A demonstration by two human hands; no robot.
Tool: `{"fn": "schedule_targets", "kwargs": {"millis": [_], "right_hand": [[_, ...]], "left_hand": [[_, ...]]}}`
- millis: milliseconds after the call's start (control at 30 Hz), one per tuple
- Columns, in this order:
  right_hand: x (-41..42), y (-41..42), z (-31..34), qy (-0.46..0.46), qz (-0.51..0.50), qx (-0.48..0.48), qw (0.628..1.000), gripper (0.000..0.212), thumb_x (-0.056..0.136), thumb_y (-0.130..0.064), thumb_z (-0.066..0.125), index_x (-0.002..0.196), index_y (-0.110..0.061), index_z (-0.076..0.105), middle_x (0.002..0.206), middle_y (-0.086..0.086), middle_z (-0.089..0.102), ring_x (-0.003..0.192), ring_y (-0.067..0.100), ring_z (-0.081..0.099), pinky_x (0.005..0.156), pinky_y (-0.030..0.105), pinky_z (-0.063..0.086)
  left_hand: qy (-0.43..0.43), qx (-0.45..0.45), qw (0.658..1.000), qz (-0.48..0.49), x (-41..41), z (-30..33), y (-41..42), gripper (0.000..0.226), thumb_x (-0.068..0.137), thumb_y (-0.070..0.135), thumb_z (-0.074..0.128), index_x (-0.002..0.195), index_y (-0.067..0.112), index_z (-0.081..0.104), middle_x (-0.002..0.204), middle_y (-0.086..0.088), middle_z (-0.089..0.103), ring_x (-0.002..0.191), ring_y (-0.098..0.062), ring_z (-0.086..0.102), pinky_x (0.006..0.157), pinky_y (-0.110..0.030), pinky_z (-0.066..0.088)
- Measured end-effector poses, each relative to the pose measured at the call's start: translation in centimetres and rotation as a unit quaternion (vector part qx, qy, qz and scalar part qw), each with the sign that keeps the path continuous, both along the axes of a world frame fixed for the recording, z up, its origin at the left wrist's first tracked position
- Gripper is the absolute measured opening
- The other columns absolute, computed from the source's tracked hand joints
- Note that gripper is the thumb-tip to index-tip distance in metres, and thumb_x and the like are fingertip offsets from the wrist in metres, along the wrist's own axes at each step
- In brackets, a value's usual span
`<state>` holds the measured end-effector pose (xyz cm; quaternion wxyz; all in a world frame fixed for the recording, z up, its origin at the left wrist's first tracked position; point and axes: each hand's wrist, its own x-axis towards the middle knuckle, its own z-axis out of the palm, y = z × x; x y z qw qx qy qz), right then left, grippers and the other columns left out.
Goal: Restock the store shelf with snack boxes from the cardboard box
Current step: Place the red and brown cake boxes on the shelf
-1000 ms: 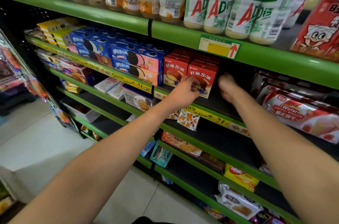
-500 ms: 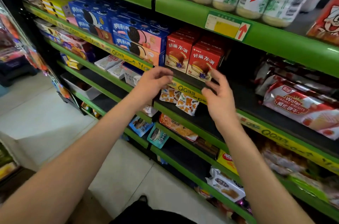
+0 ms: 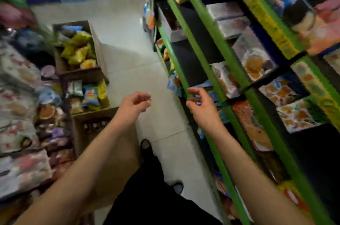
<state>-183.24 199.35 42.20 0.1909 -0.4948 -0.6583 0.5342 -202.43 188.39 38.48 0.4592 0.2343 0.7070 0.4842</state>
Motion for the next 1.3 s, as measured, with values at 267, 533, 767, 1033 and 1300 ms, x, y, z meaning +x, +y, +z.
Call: {"fn": "schedule_targets", "kwargs": {"millis": [267,533,767,1033,1300], "right_hand": [[-15.4,-1.0,-10.2,-0.115,0.198,-0.078,0.970,0.033,0.086,-0.003,0.056,0.111,-0.025,0.059,0.113,-0.006,0.063,0.086,0.008,0.058,0.078,0.024,0.048],[-25.6,-4.2,-20.4,-0.189,0.322,-0.165,0.913,0.028,0.090,0.001,0.052,0.112,-0.016,0.057,0.105,0.002,0.063,0.084,0.013,0.059,0.083,0.037,0.052],[-33.9,-6.0,-33.4,-0.251,0.398,-0.221,0.854,0.030,0.087,-0.003,0.056,0.113,-0.018,0.057,0.104,0.005,0.065,0.095,0.023,0.065,0.080,0.035,0.054],[-41.7,-6.9,-56.7,-0.323,0.582,-0.108,0.738,0.029,0.097,-0.014,0.049,0.125,-0.009,0.054,0.098,0.001,0.056,0.090,0.020,0.057,0.071,0.024,0.039],[-46.1,-7.8,-72.5,-0.347,0.721,0.070,0.595,0.063,0.094,-0.011,0.054,0.152,-0.016,0.030,0.155,0.015,0.033,0.136,0.032,0.040,0.105,0.035,0.038]], "left_hand": [[-0.028,-0.144,0.972,0.182,-10.9,-10.5,-7.8,0.013,0.091,0.005,0.064,0.101,0.012,0.065,0.099,-0.008,0.064,0.083,-0.016,0.059,0.076,-0.032,0.050],[-0.140,-0.242,0.904,0.324,-14.2,-17.9,-13.7,0.021,0.095,0.006,0.057,0.116,0.005,0.061,0.103,-0.010,0.061,0.091,-0.020,0.059,0.069,-0.029,0.047],[-0.237,-0.301,0.814,0.436,-16.4,-28.9,-16.3,0.023,0.098,0.011,0.055,0.120,0.007,0.061,0.111,-0.010,0.063,0.104,-0.023,0.059,0.091,-0.035,0.051],[-0.212,-0.344,0.804,0.436,-21.1,-51.6,-16.0,0.015,0.094,0.011,0.059,0.109,0.011,0.062,0.096,-0.008,0.061,0.084,-0.020,0.055,0.065,-0.027,0.044],[-0.069,-0.416,0.841,0.338,-27.6,-69.3,-13.8,0.040,0.090,0.020,0.058,0.130,0.017,0.059,0.133,-0.012,0.058,0.120,-0.031,0.056,0.100,-0.035,0.048]]}}
